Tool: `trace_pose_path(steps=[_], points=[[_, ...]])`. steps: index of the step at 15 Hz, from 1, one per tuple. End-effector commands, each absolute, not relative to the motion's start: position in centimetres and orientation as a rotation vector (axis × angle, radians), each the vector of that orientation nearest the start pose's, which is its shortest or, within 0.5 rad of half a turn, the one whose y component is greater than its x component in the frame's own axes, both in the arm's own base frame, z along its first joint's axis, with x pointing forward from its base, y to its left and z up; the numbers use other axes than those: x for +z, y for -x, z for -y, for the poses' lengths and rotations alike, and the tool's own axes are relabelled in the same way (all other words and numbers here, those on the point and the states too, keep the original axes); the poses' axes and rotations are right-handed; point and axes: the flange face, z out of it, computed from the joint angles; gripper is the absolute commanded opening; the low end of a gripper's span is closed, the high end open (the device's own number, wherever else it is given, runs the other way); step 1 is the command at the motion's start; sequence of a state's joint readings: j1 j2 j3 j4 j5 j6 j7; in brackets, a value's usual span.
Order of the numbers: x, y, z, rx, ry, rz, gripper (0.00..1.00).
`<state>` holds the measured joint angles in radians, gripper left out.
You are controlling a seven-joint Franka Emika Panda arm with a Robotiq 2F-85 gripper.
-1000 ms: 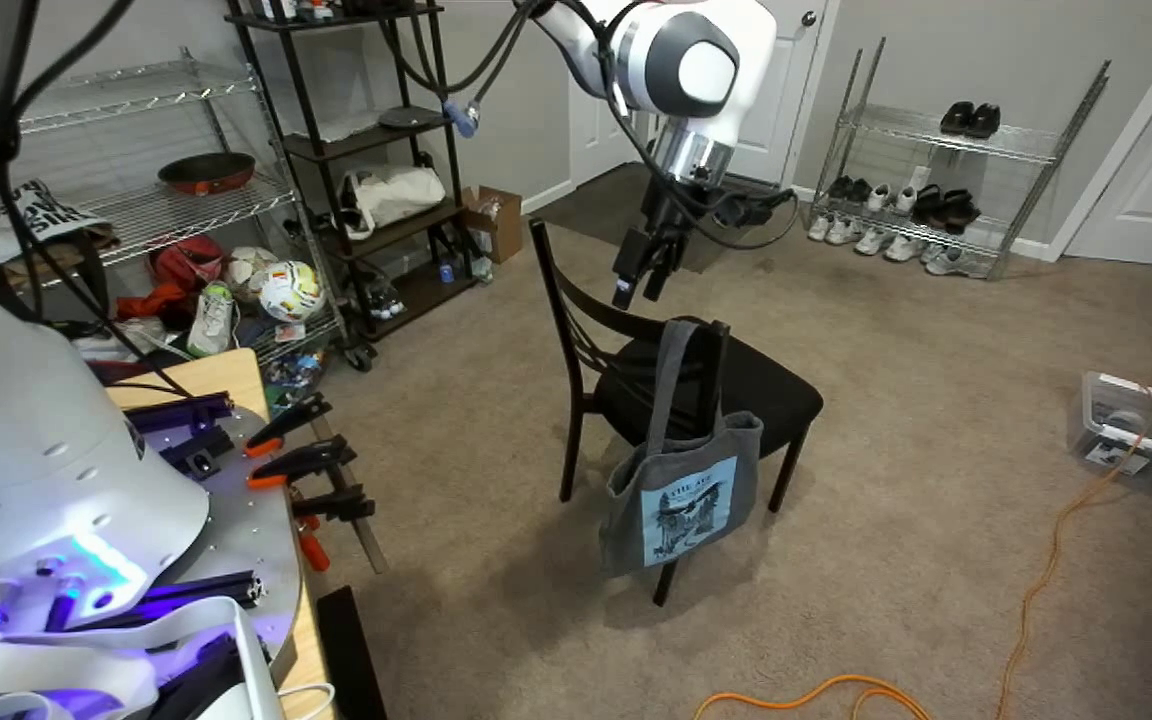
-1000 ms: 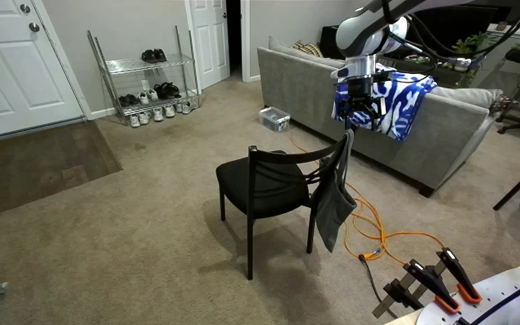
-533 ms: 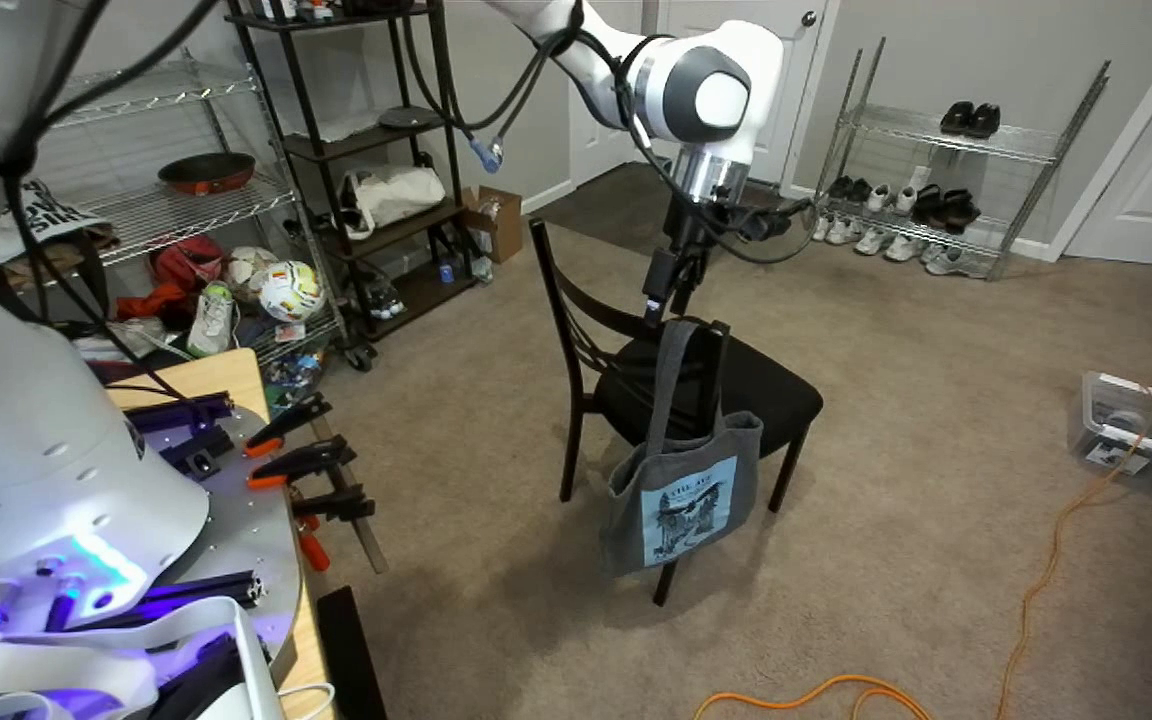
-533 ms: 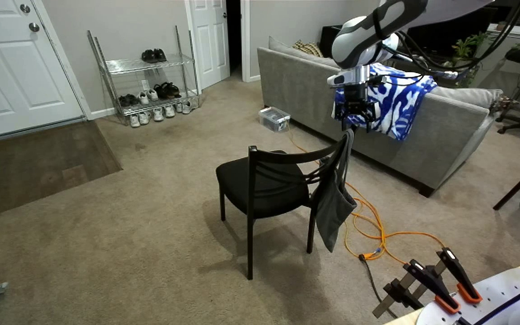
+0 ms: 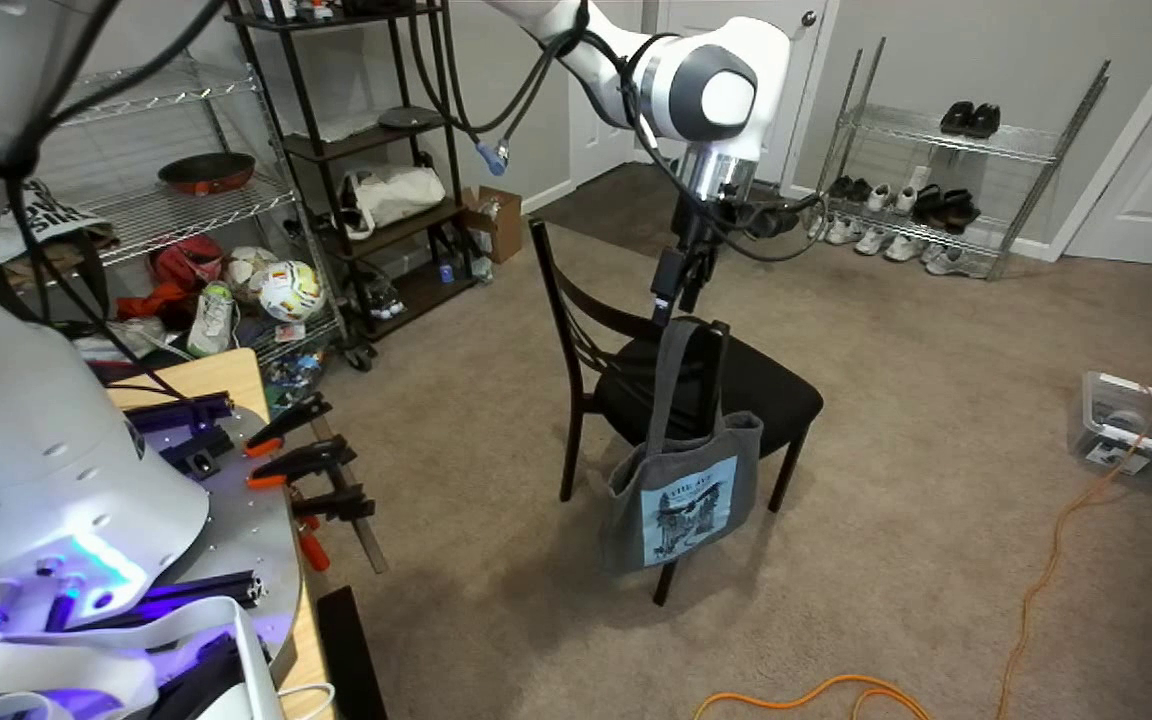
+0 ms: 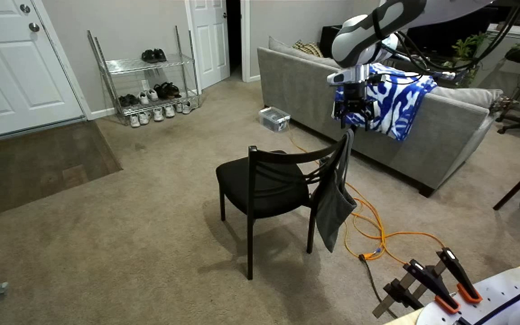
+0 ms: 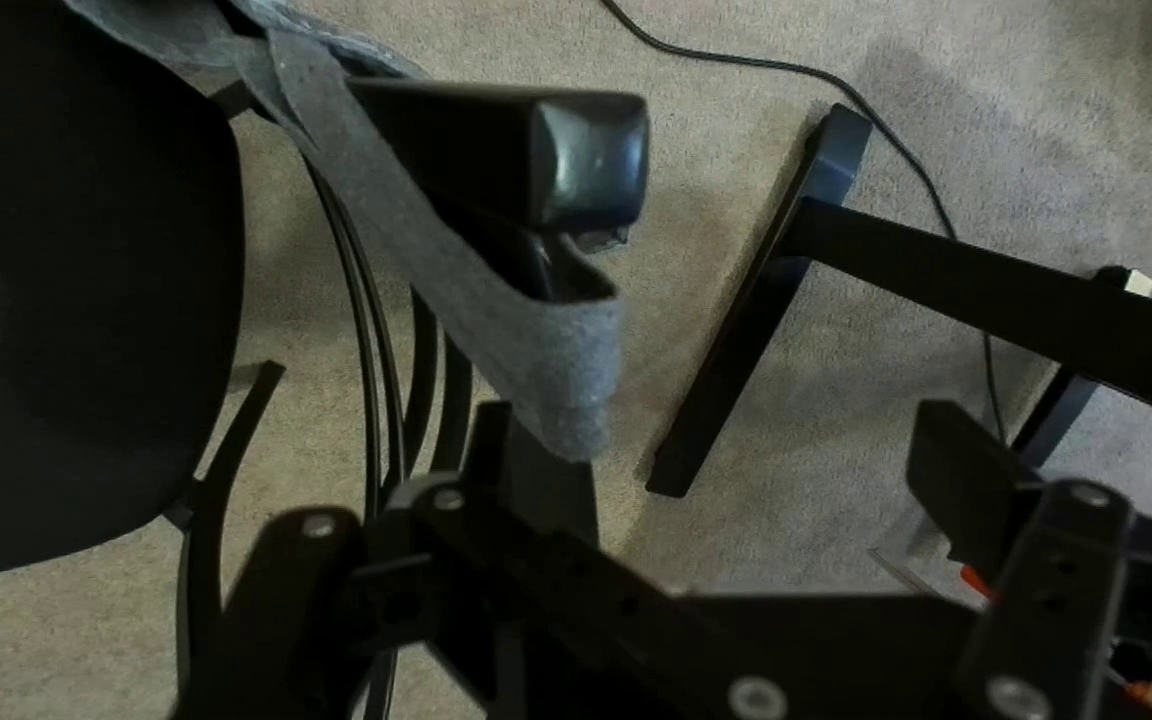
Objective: Move the bag from the right side of the chair to the left side
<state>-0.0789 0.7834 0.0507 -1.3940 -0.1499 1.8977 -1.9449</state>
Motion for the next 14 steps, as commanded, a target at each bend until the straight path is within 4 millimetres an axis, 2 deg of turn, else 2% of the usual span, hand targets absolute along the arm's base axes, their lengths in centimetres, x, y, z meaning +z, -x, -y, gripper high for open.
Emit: trace_pose_path(steps=[1,4,8,14], points=[[22.8,-70.8,2.7,-0.297,-1.772,-2.692,1.0],[22.6,-71.7,1.1,-0.235,-1.699,-2.677,1.0],[22.2,-71.4,0.3,-0.26,-1.704,-2.704,1.0],[22.5,-70.6,1.8,-0.329,-1.723,-2.649,1.0]])
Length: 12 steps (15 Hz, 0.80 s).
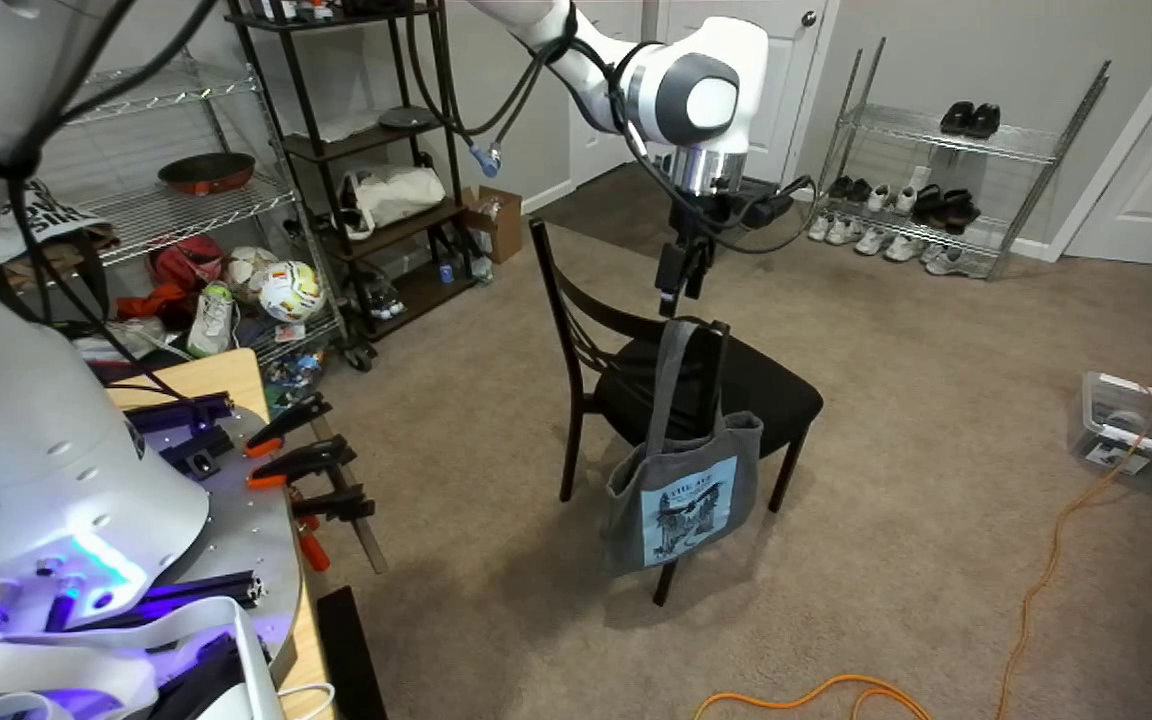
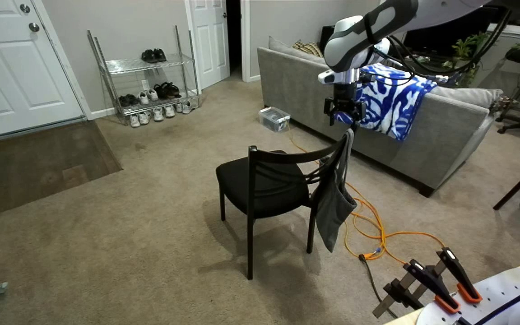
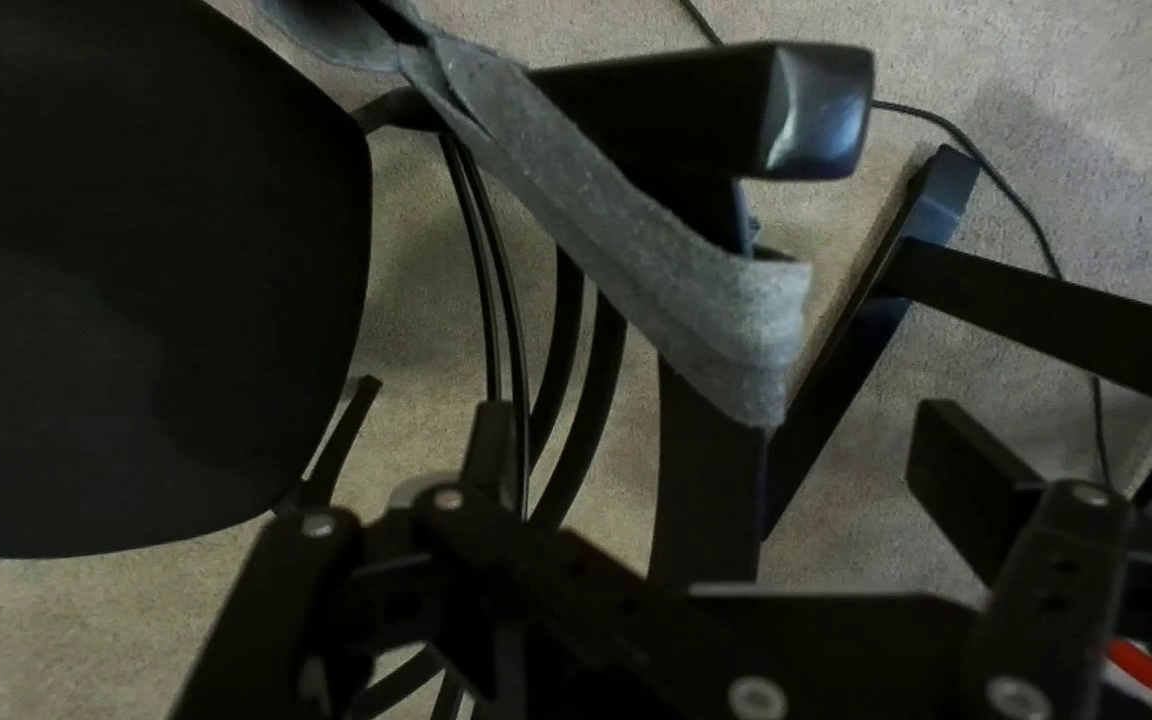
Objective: Move the bag from the right side of the chair to the left side
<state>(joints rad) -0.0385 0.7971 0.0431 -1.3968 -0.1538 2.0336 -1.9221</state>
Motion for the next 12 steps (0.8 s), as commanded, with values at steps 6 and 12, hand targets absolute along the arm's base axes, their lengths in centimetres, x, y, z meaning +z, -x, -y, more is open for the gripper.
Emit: trace_pose_path(steps=[6,12], points=[[20.1,-70.3,1.7,-0.355,-1.531,-2.715,1.0],[18.2,-69.5,0.9,-0.35,-1.433,-2.699,1.0]])
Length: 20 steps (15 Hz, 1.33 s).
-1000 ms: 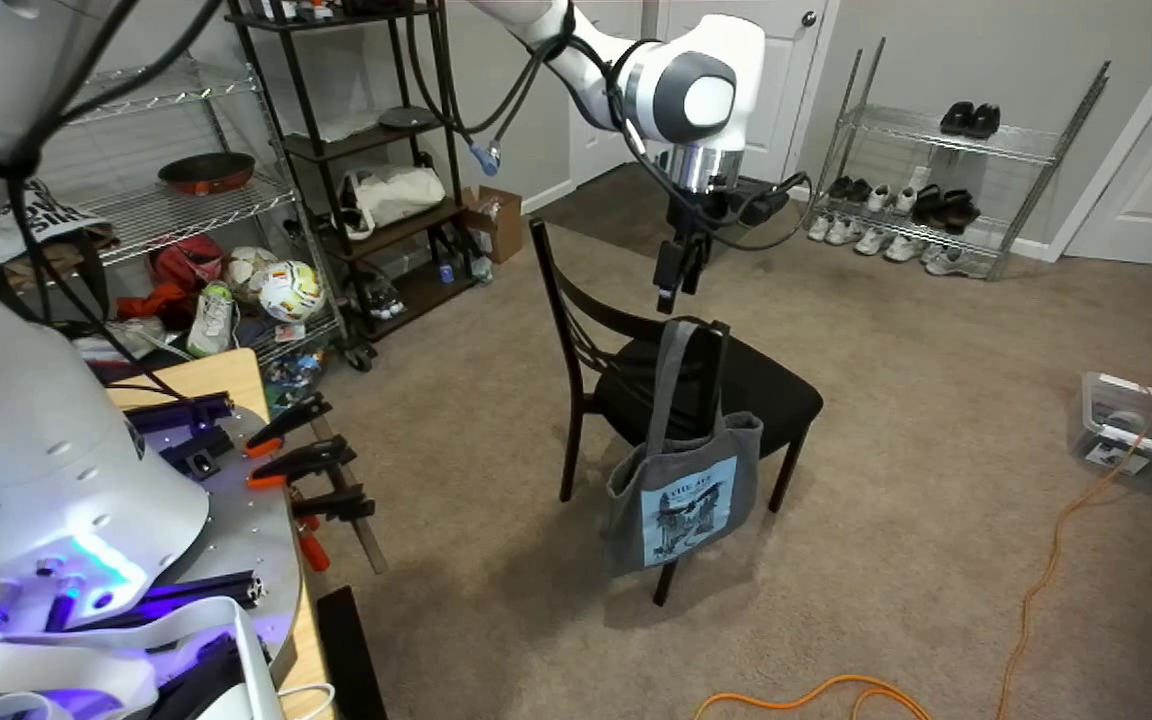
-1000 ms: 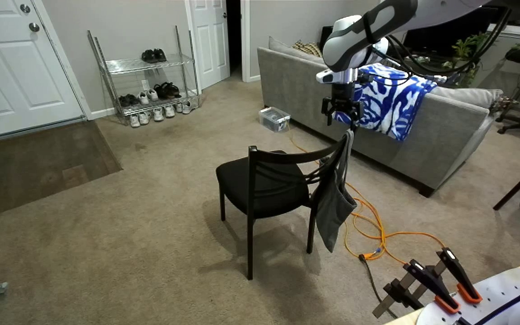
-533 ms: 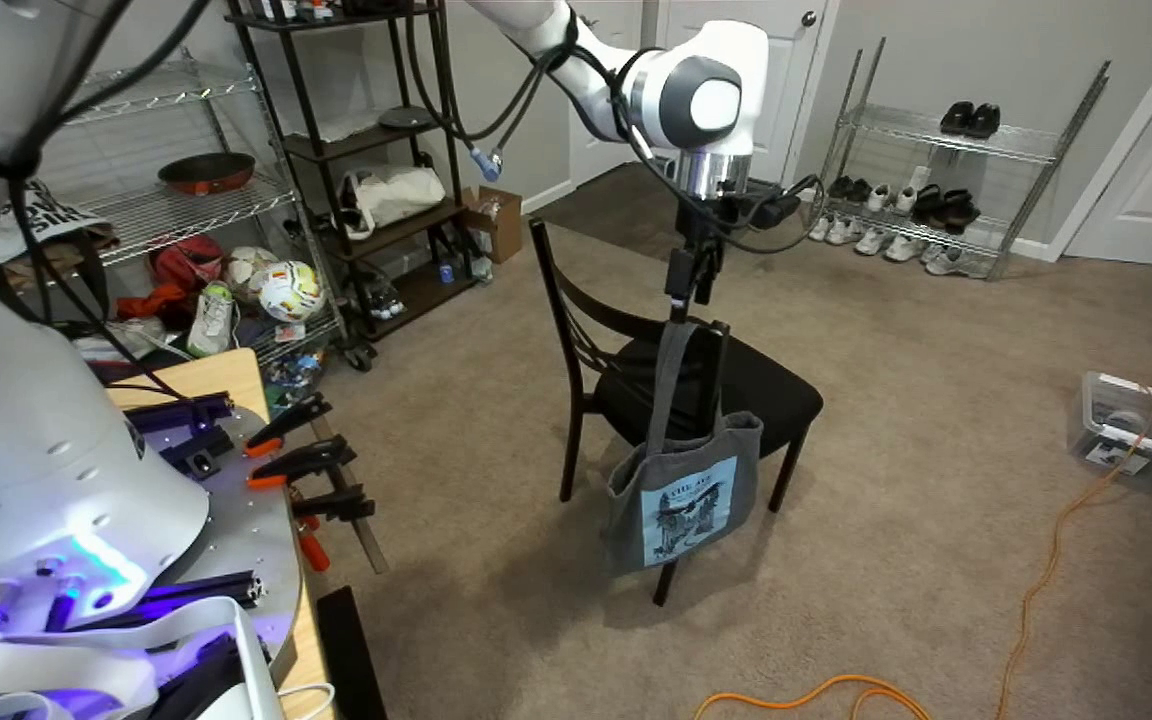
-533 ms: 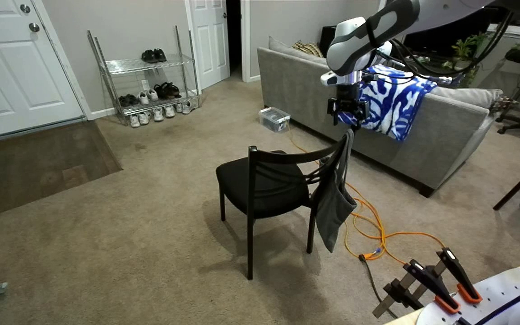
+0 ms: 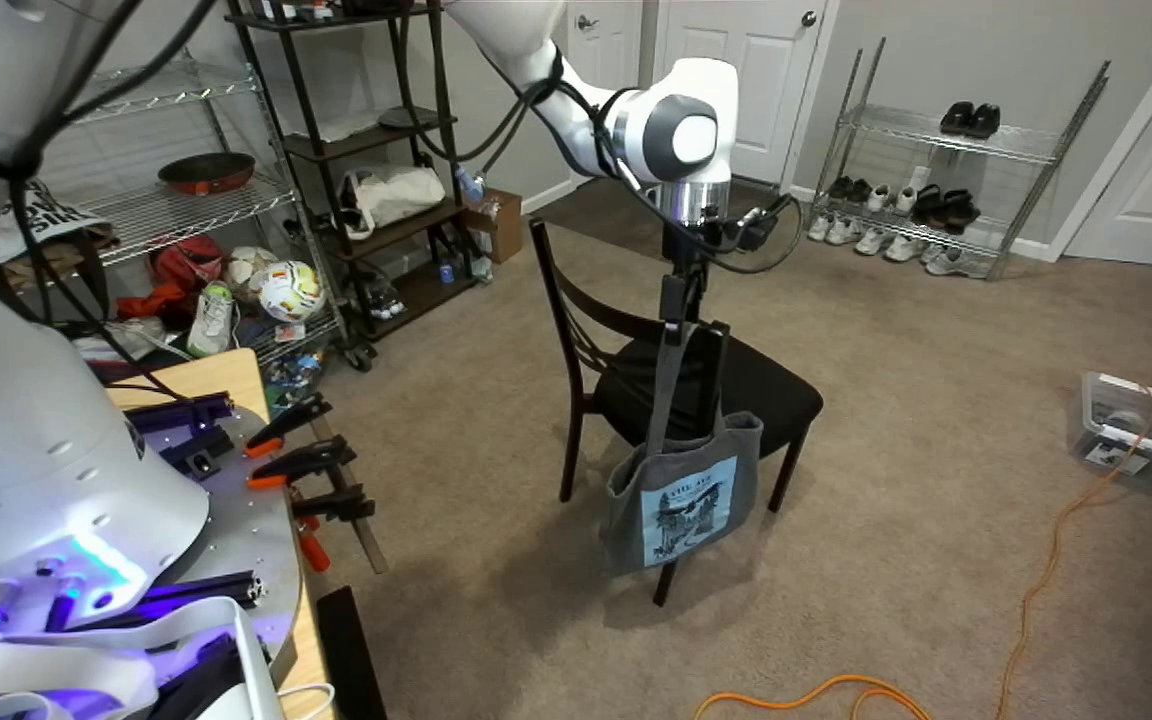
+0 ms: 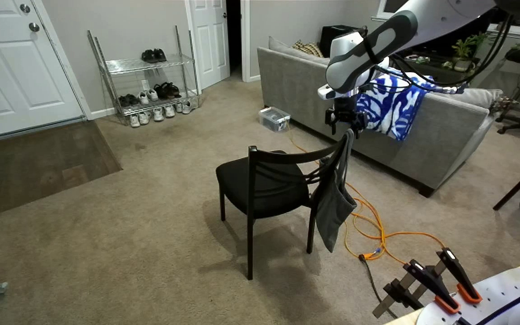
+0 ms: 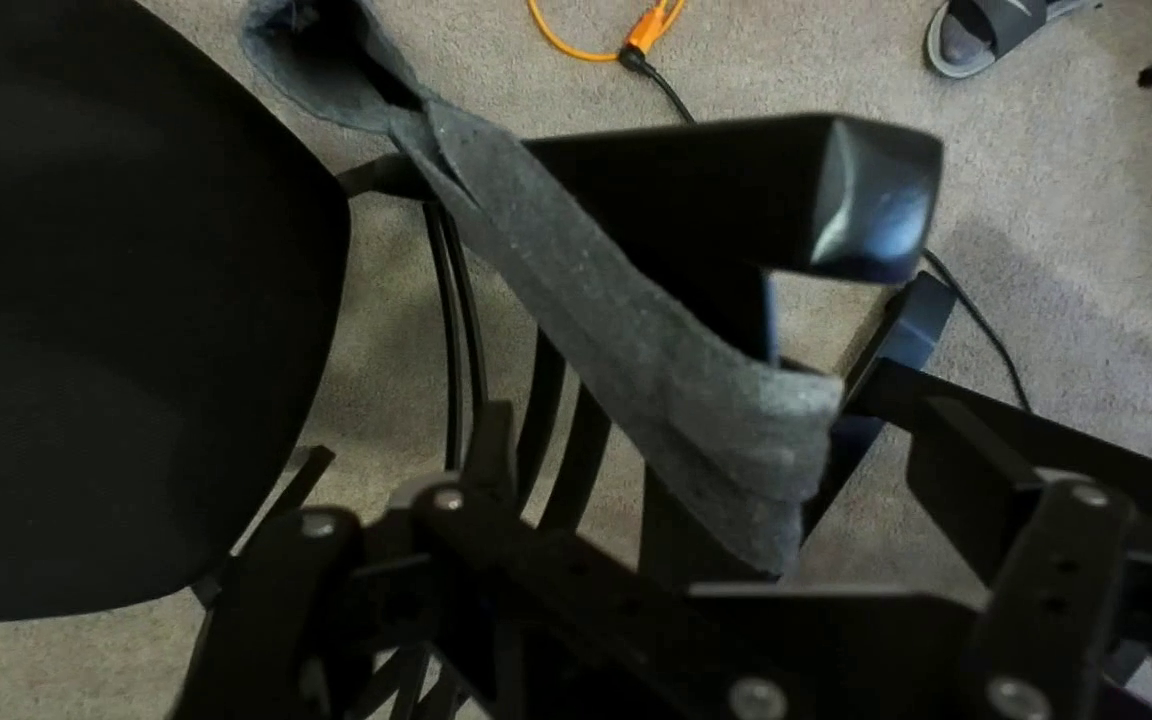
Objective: Move the bag from the right side of the chair to the left side
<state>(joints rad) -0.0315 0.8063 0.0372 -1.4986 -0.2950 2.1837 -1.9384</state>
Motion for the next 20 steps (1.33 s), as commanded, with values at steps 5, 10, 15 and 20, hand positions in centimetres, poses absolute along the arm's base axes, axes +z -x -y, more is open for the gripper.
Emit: trace_pose_path(steps=[5,10,15,20], points=[[19.6,-69.8,0.9,-0.268,-1.389,-2.642,1.0],[21.3,-69.8,0.2,-0.209,-1.358,-2.632,1.0],[21.5,-69.1,-0.4,-0.204,-1.374,-2.667,1.0],[20.9,-68.6,-0.3,-0.213,-1.393,-2.683,1.0]])
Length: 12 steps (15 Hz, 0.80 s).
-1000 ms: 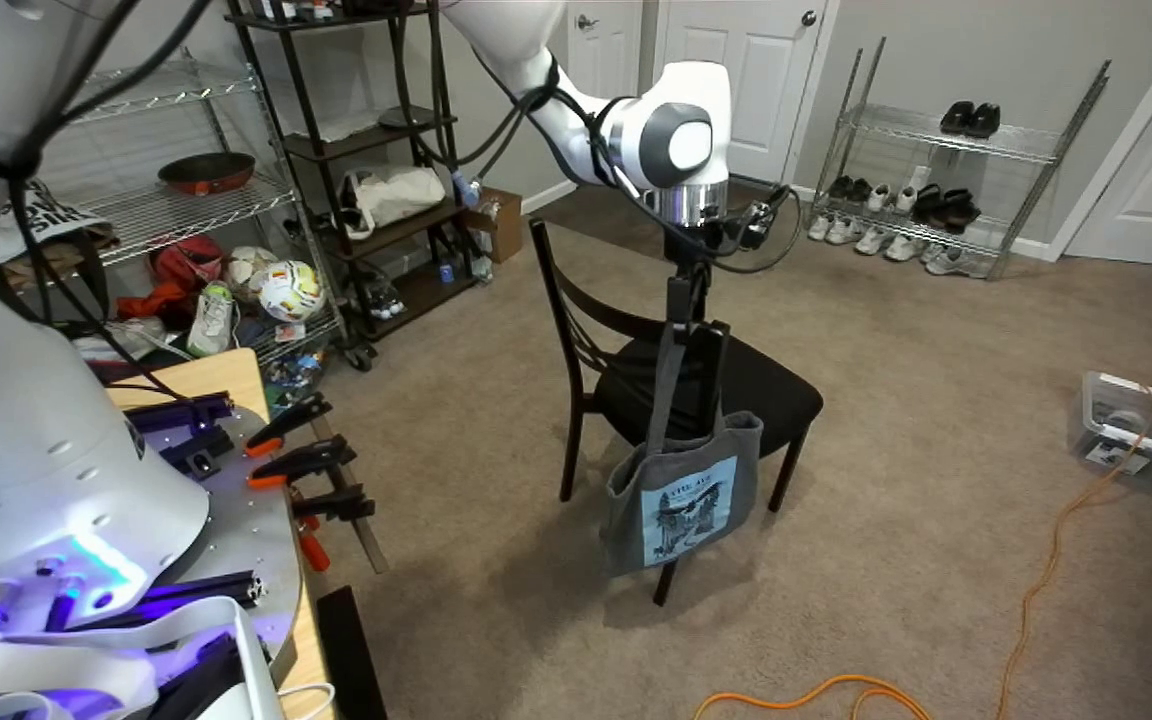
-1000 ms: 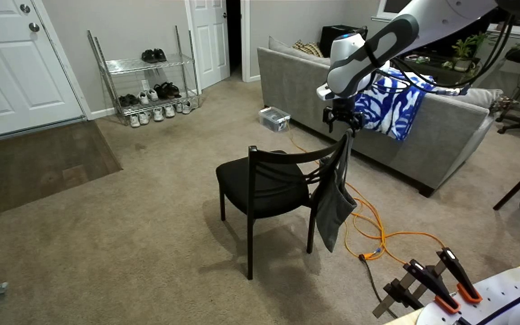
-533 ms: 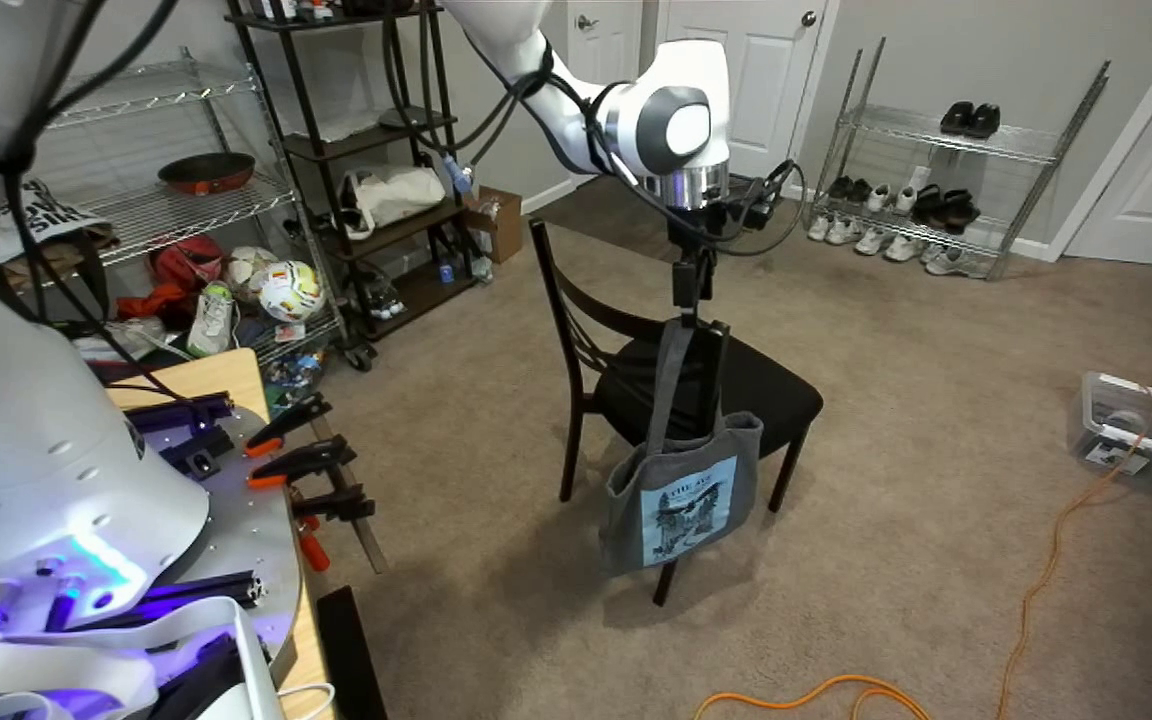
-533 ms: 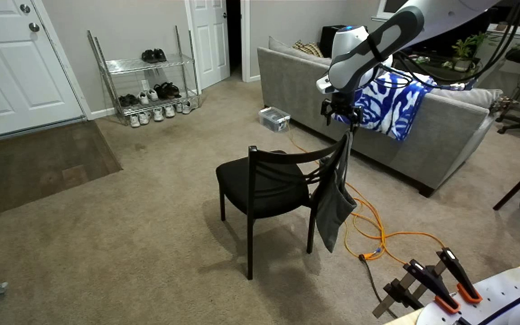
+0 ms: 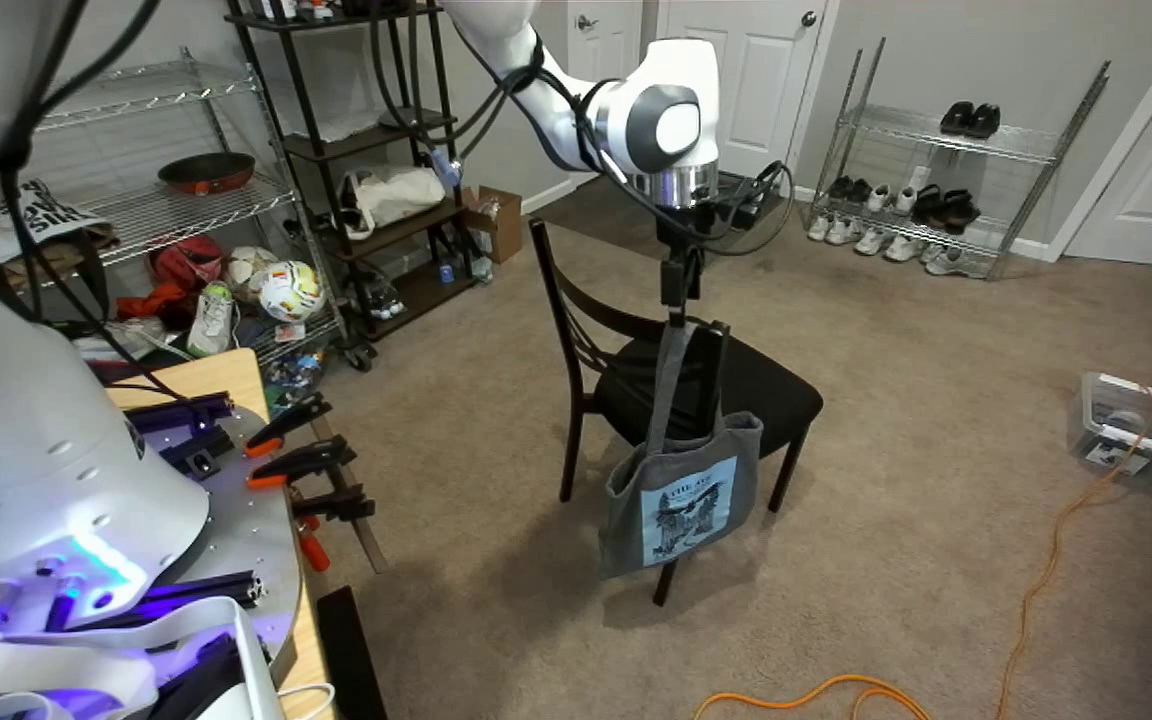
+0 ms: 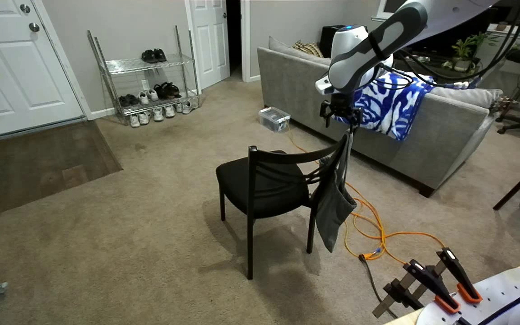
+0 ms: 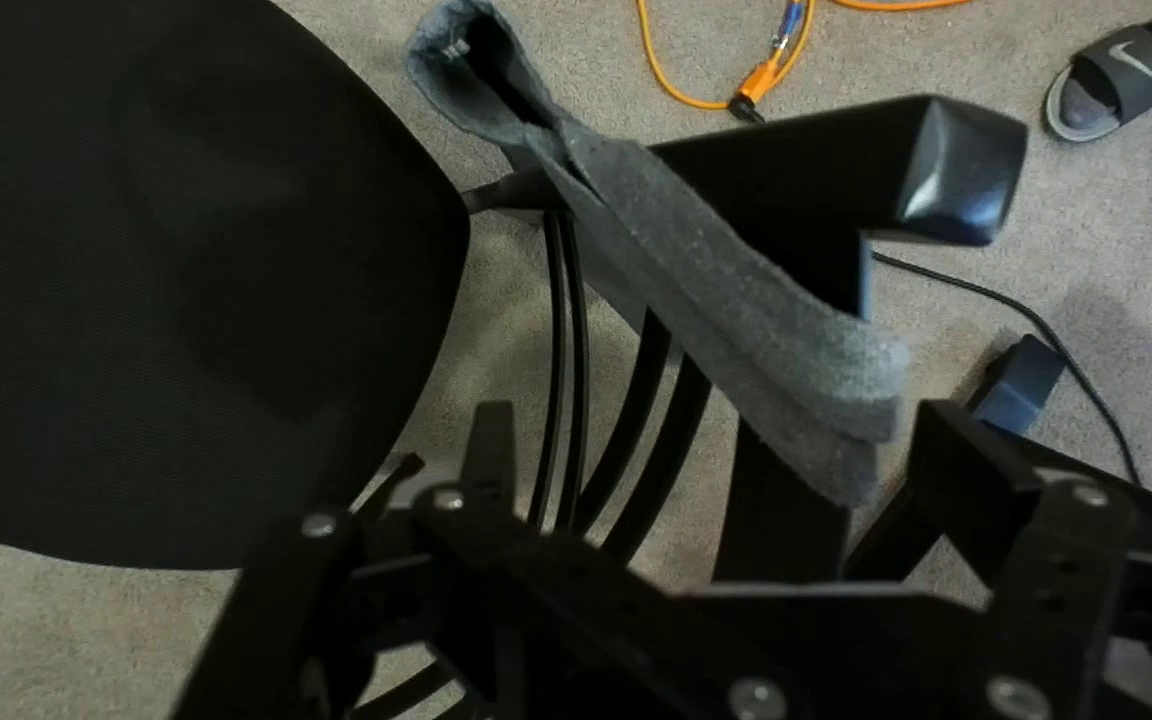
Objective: Move the bag from the right side of the chair to the left side
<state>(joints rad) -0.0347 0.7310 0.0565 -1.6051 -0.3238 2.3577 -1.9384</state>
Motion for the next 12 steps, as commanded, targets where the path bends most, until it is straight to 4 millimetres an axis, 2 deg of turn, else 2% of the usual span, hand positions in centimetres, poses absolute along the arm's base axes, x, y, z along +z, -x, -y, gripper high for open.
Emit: trace_pose_path(steps=[1,2,3,4,9,12], points=[[20.8,-68.5,-0.3,-0.214,-1.396,-2.683,1.0],[20.8,-68.4,-0.2,-0.213,-1.397,-2.683,1.0],[20.8,-68.4,-0.2,-0.213,-1.395,-2.684,0.91],[20.8,-68.4,-0.2,-0.211,-1.395,-2.682,0.73],[21.0,-68.3,0.0,-0.212,-1.4,-2.679,0.41],[21.9,-67.6,0.2,-0.174,-1.39,-2.652,0.23]])
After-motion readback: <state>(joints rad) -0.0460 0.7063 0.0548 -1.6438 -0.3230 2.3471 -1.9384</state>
